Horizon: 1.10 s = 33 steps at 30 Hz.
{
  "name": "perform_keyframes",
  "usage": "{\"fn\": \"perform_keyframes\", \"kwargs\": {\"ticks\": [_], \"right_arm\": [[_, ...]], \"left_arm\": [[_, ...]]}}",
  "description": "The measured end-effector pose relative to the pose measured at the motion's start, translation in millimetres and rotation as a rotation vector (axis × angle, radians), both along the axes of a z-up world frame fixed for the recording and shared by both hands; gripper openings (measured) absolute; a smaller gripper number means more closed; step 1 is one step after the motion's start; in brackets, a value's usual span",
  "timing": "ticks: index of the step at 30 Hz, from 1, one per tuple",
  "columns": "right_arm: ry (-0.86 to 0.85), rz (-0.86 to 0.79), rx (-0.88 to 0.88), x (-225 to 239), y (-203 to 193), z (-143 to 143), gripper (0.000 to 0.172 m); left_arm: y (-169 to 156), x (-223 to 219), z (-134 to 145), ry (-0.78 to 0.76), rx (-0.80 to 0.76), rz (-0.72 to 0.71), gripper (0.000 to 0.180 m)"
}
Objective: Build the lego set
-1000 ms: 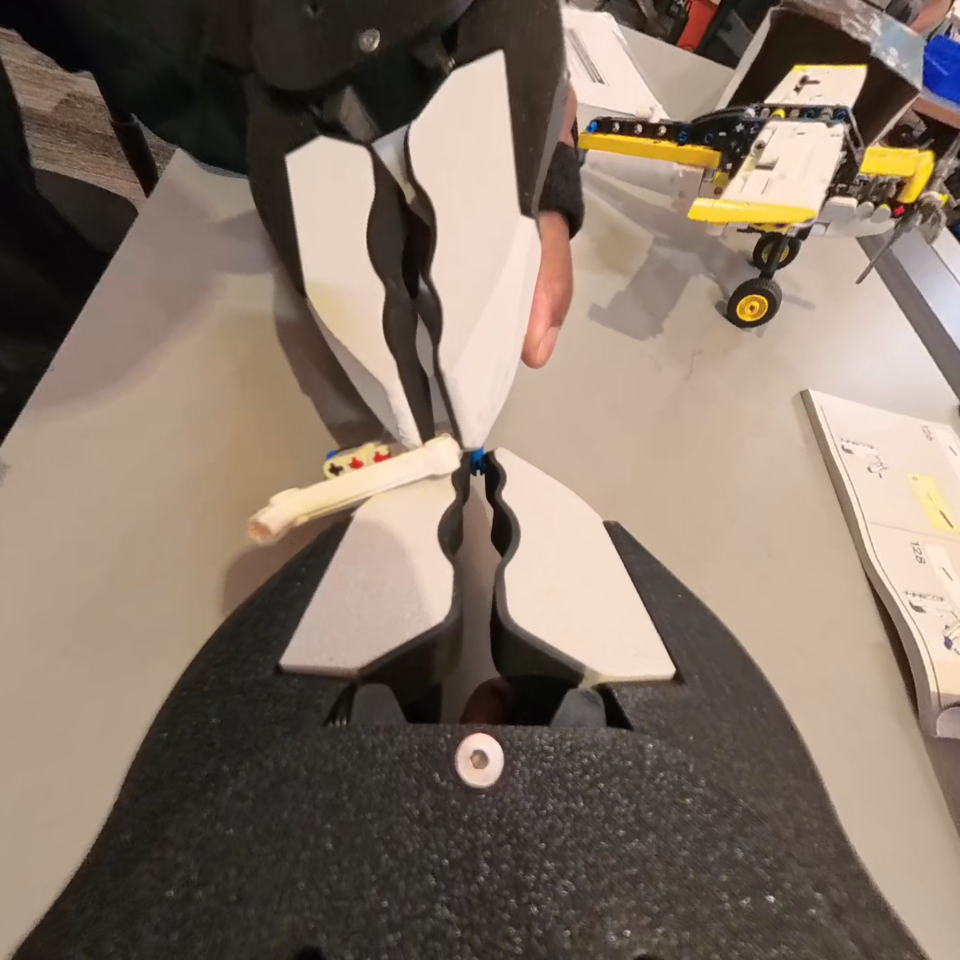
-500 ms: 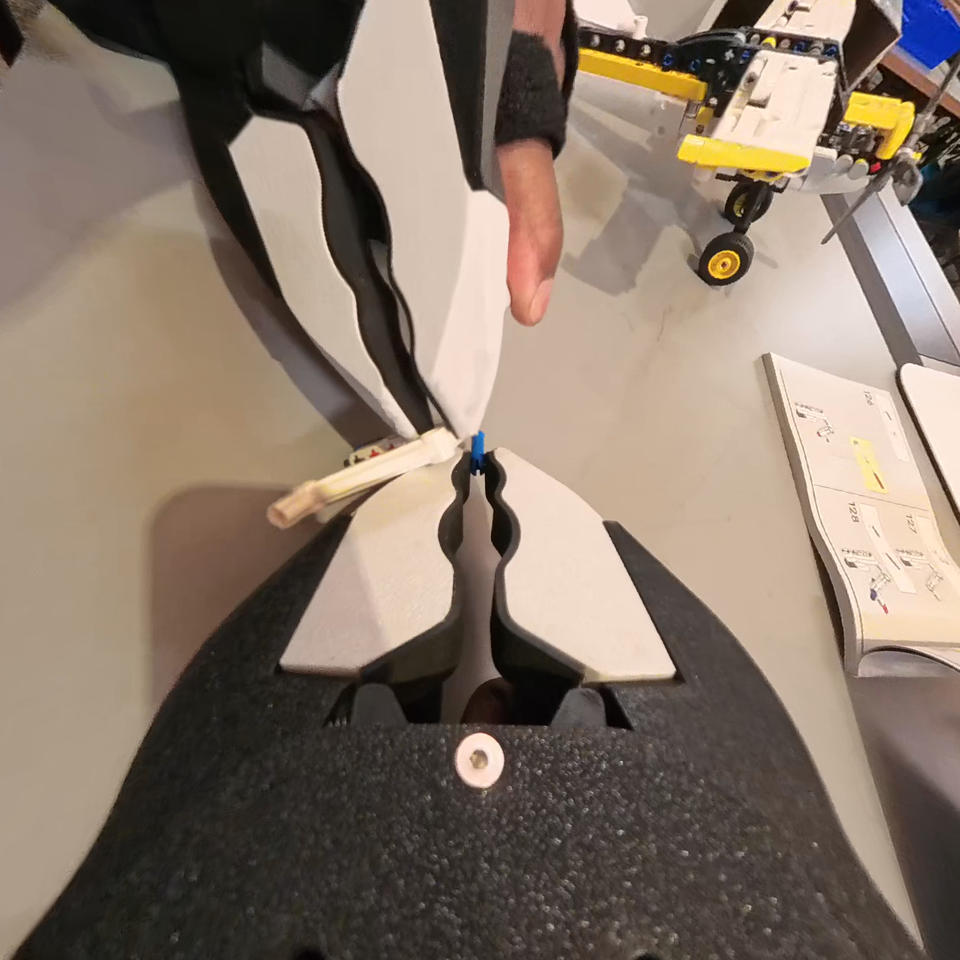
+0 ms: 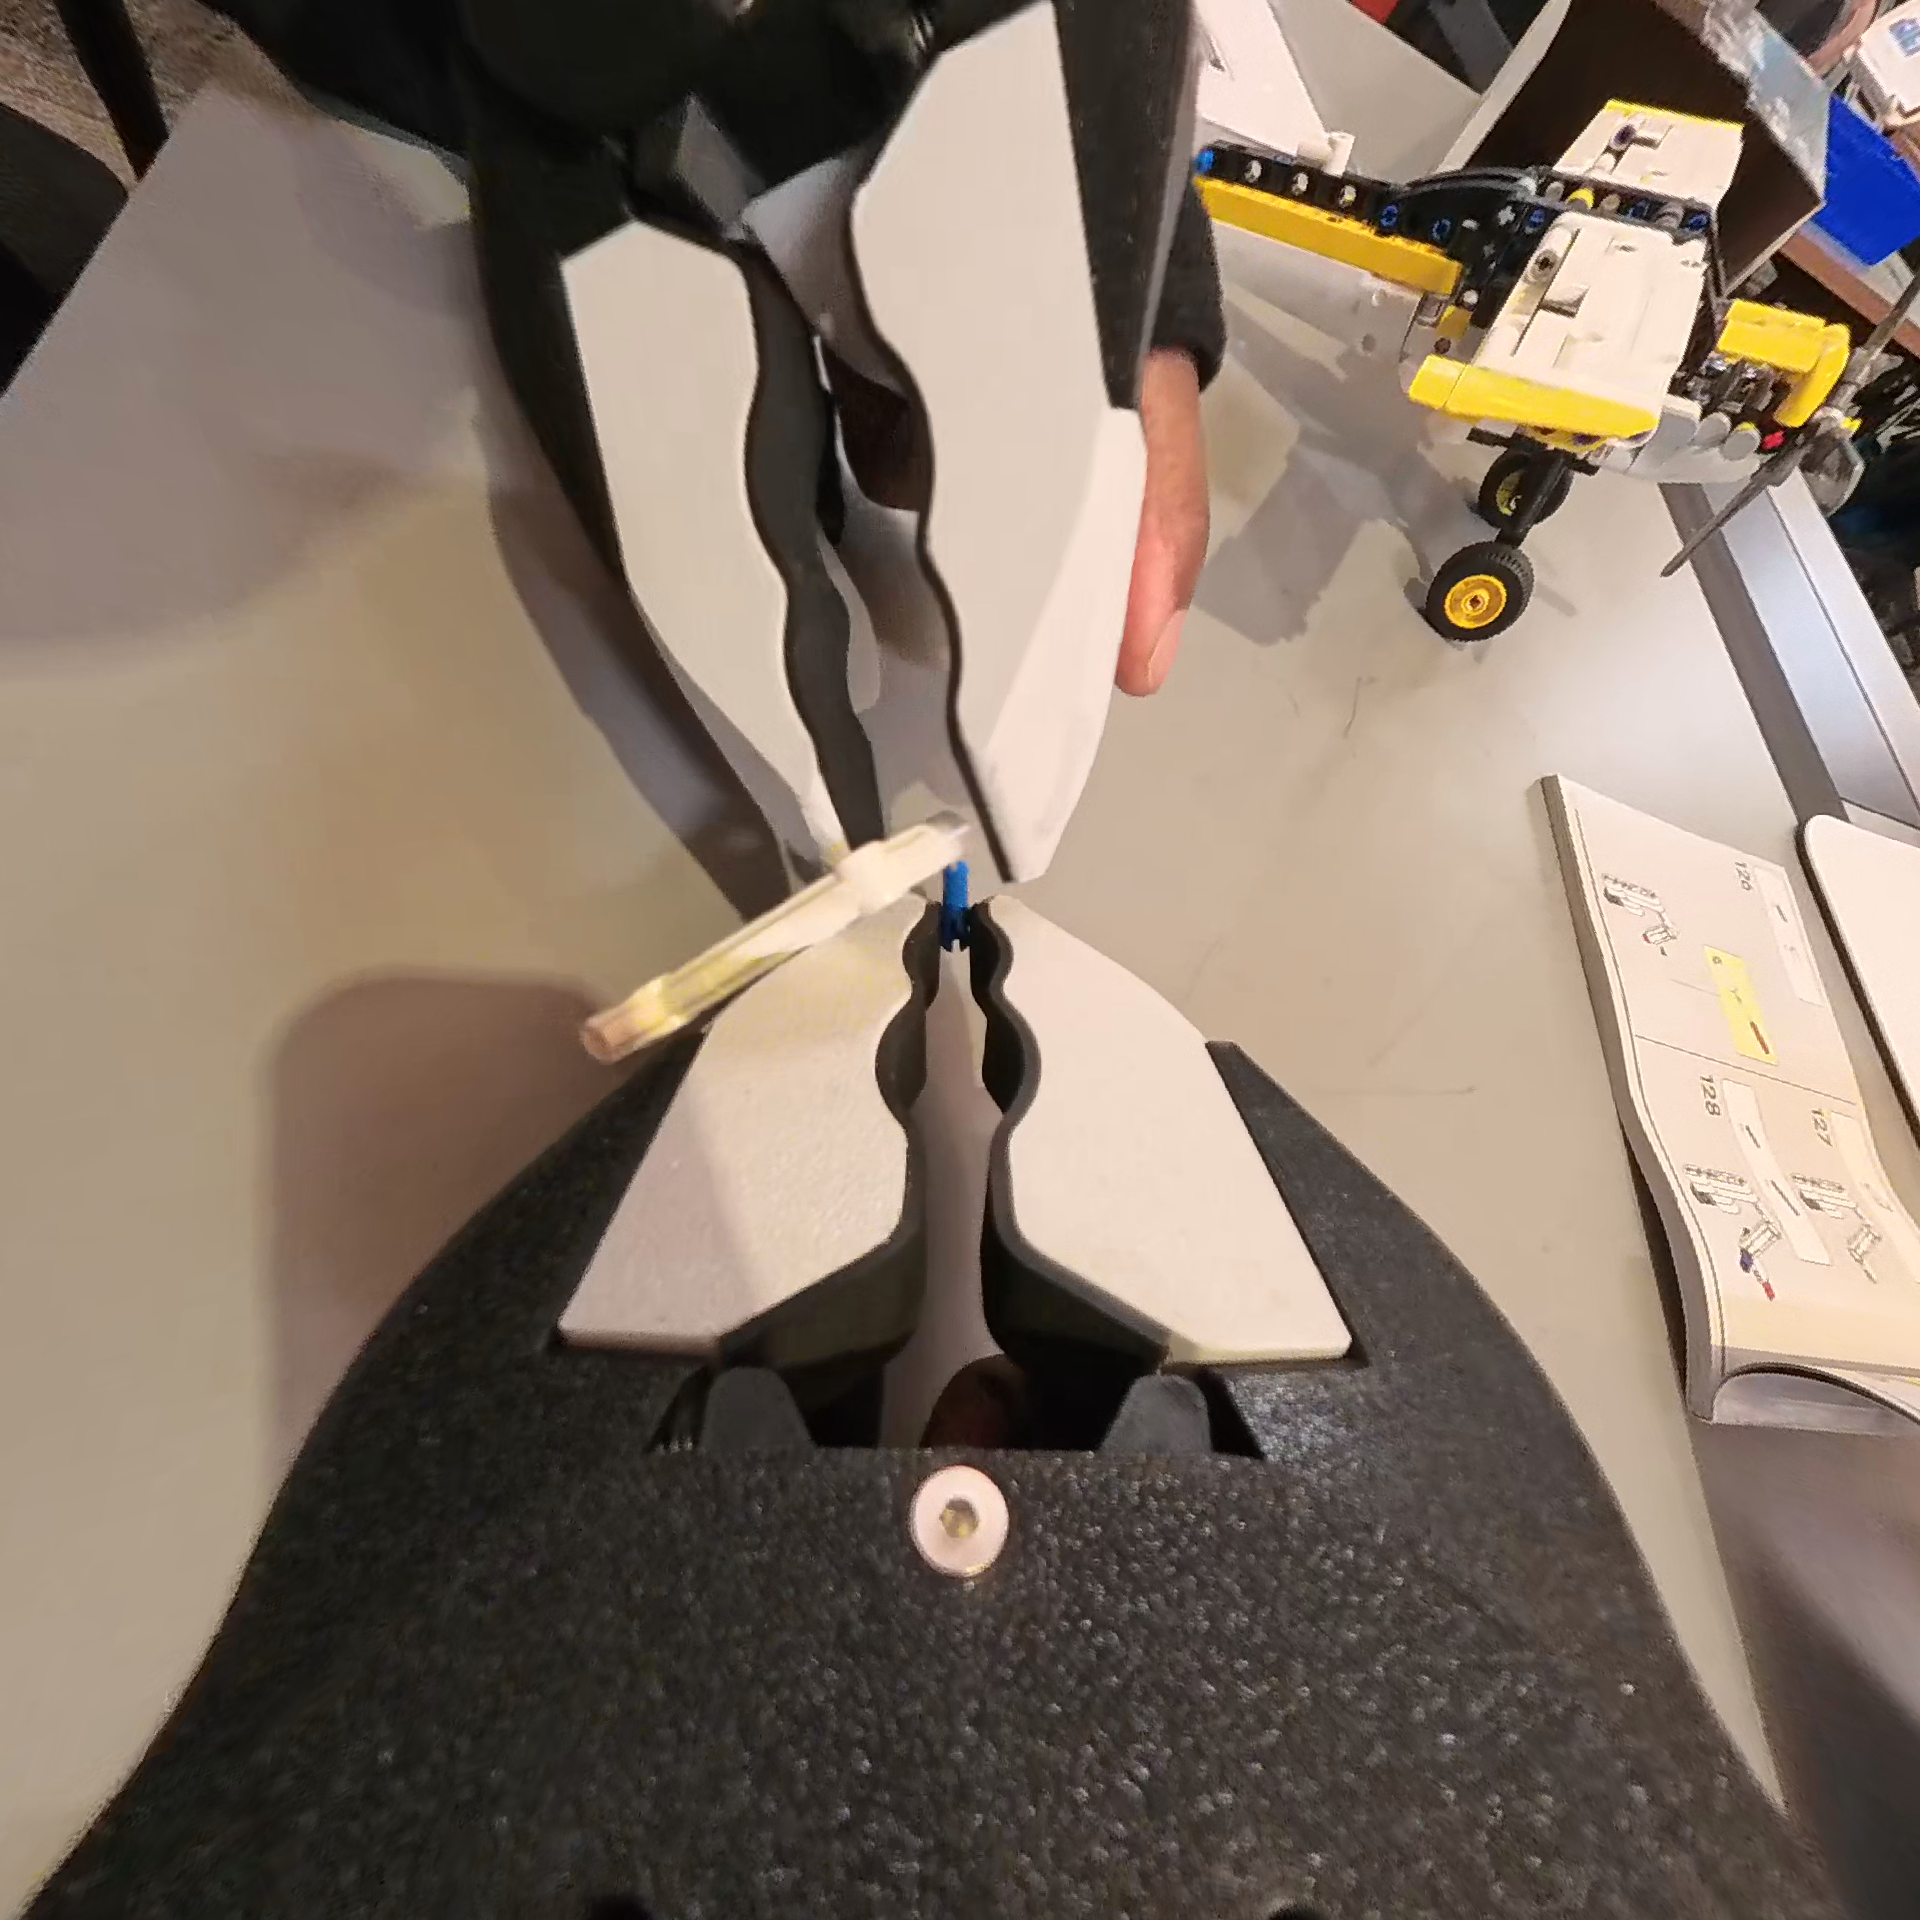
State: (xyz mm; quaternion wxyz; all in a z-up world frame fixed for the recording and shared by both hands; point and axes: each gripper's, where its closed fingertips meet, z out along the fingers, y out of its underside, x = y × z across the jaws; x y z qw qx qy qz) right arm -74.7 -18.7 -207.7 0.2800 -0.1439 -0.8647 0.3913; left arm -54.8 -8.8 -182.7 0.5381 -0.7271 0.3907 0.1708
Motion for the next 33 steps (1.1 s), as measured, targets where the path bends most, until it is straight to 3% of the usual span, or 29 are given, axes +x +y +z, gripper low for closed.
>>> {"fn": "perform_keyframes", "kwargs": {"ticks": [19,33], "right_arm": [[0.016,0.045,0.008,5.7,-7.8,1.1,0.005],[0.005,0.059,0.017,7.5,-10.0,-1.3,0.005]], "left_arm": [[-13.6,2.5,-3.0,-0.149,-0.076,-0.05,0.023],[-21.6,11.2,-5.3,-0.208,-0.157,-0.197,0.022]]}}
